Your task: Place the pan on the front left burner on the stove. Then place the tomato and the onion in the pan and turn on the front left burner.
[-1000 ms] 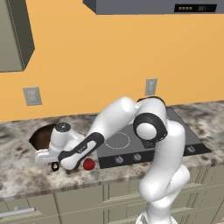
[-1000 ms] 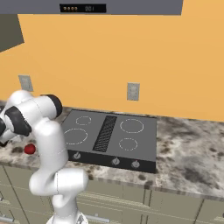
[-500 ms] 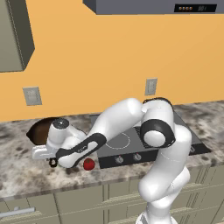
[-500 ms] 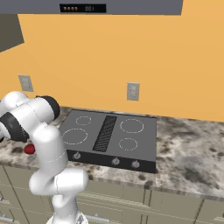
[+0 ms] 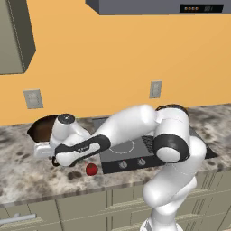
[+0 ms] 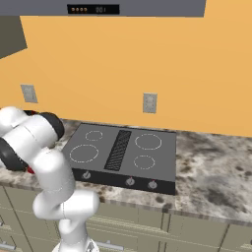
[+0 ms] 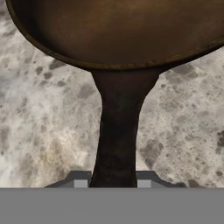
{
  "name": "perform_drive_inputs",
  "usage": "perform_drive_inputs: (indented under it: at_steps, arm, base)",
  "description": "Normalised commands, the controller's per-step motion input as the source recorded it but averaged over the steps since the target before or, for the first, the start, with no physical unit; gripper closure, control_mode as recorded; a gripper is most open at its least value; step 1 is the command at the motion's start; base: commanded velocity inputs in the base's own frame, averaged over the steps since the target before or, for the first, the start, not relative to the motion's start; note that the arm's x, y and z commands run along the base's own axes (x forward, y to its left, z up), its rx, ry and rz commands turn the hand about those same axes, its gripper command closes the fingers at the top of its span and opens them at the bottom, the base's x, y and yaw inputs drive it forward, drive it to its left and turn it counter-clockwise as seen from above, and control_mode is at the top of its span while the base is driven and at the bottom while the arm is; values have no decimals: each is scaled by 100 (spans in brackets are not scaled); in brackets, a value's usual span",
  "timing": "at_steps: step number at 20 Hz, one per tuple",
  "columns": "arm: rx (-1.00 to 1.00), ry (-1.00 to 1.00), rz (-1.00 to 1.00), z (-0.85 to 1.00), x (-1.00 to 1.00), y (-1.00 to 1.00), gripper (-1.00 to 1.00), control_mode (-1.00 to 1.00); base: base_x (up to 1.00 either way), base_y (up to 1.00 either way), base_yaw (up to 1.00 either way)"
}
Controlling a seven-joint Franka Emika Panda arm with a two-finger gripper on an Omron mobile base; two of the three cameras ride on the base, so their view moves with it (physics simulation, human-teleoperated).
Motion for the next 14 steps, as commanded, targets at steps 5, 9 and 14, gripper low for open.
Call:
perform_drive_inputs:
  at_steps: [5,9,14]
  arm:
    - [10,0,6,22,0,-53,100,-100]
    - [9,0,8,34,0,-55,100,-100]
    - [7,0,11,31,3,-50,100,-100]
  base:
    - [0,0,0]
    - [0,0,0]
    - [0,0,0]
